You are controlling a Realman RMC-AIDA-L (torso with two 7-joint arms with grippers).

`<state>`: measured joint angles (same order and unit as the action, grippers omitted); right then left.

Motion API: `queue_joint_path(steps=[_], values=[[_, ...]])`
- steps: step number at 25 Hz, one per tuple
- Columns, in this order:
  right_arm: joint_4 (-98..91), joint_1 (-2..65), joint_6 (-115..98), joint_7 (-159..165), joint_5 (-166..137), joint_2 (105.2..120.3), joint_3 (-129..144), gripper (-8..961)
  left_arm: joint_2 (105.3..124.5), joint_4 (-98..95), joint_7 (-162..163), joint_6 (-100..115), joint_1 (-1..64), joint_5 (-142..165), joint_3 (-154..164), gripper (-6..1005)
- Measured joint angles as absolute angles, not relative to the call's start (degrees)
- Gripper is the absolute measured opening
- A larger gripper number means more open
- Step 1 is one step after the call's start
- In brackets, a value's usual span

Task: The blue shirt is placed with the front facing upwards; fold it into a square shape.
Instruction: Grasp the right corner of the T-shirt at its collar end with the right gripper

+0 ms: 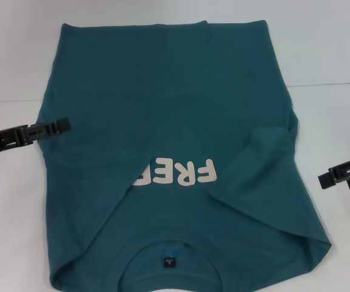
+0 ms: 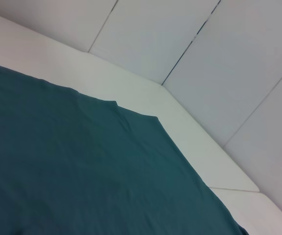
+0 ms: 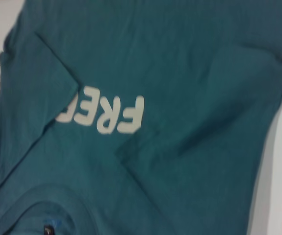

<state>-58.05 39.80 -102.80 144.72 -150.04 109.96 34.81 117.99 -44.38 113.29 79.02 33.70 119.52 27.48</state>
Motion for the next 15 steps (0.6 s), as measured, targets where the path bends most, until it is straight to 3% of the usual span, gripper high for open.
queue_joint_path(steps=[15], values=[[-51.3,41.2,-103.0,153.4,-152.3,110.97,41.9,896,118.76,-43.6,112.3,77.1,33.3,118.0,27.3,878]])
